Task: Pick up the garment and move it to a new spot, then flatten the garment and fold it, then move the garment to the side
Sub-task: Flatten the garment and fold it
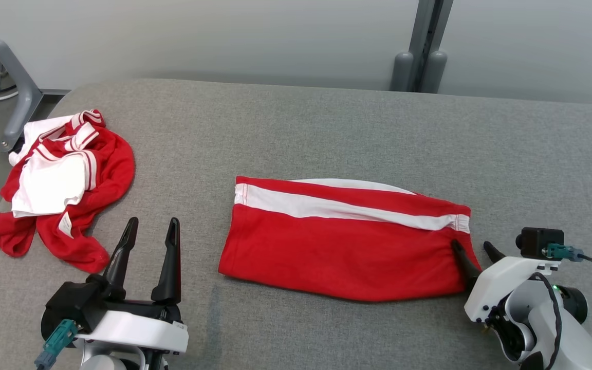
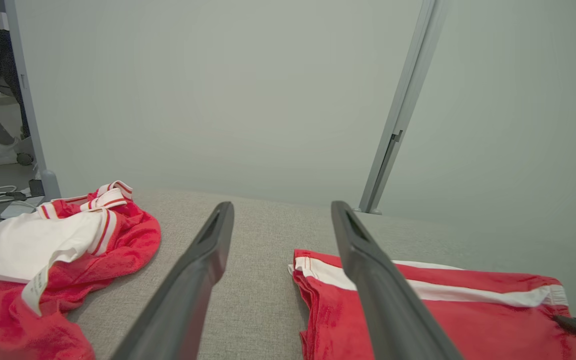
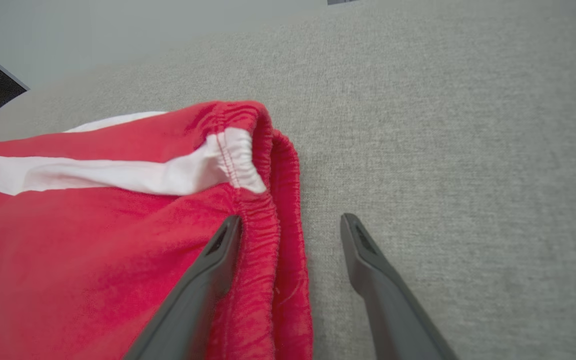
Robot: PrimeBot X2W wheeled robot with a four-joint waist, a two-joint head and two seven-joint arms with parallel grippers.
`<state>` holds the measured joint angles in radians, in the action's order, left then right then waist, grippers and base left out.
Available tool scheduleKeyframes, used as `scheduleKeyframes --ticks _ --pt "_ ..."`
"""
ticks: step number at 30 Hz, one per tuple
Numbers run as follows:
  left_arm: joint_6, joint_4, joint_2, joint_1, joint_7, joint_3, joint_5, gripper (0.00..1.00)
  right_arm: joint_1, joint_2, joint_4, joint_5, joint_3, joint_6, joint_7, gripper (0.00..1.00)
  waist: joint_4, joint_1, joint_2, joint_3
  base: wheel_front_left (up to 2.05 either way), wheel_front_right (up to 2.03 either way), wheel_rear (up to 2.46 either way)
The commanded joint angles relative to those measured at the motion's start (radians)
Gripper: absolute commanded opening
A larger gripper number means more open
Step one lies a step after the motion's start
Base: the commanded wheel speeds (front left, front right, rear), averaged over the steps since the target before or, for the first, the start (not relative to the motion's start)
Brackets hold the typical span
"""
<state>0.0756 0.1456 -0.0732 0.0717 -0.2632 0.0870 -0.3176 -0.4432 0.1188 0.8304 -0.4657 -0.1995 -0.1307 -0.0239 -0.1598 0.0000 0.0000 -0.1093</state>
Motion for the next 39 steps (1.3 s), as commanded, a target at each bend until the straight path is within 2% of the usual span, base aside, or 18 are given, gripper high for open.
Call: scheduleKeyframes --ticks 1,12,13,14,15,24,28,36,39 --pt "0.006 0.004 0.001 0.017 -0.002 -0.006 0.006 1.0 -0.013 -0.002 0.02 -0.009 0.007 0.0 0.002 1.0 -0.003 0.0 0.0 -0.004 0.0 0.0 0.0" --pt "0.027 0.019 0.007 0.029 -0.002 -0.023 0.029 1.0 -0.045 -0.04 0.137 -0.14 0.004 0.0 0.079 0.99 -0.02 0.0 0.0 -0.011 0.0 0.0 0.0" --pt "0.027 0.02 0.008 0.03 -0.002 -0.023 0.03 1.0 -0.048 -0.043 0.143 -0.15 0.0 0.0 0.082 0.42 -0.021 0.0 0.0 -0.01 0.0 0.0 0.0" --pt "0.029 0.021 0.009 0.03 -0.002 -0.024 0.031 1.0 -0.052 -0.046 0.143 -0.161 -0.004 0.0 0.08 0.12 -0.023 0.0 0.0 -0.01 0.0 0.0 0.0" --pt "0.029 0.023 0.009 0.03 -0.002 -0.026 0.033 1.0 -0.055 -0.046 0.142 -0.171 -0.01 0.0 0.076 0.0 -0.024 0.0 0.0 -0.009 0.0 0.0 0.0" --pt "0.038 0.024 0.013 0.018 -0.002 -0.033 0.044 1.0 -0.072 -0.027 0.101 -0.254 -0.049 0.0 0.001 0.0 -0.01 0.0 0.0 0.007 0.0 0.0 0.0" --pt "0.038 0.025 0.014 0.008 -0.002 -0.033 0.047 1.0 -0.062 -0.01 0.088 -0.291 -0.056 0.0 0.011 0.0 0.005 0.0 0.0 0.014 0.0 0.0 0.0" --pt "0.043 0.037 0.017 0.003 -0.002 -0.02 0.042 1.0 -0.025 0.119 0.066 -0.329 -0.047 0.0 0.032 0.0 0.051 0.0 0.0 0.029 0.0 0.0 0.0" --pt "0.045 0.045 0.018 0.002 -0.002 -0.014 0.039 1.0 -0.019 0.137 0.051 -0.34 -0.043 0.0 0.047 0.0 0.064 0.0 0.0 0.034 0.0 0.0 0.0"
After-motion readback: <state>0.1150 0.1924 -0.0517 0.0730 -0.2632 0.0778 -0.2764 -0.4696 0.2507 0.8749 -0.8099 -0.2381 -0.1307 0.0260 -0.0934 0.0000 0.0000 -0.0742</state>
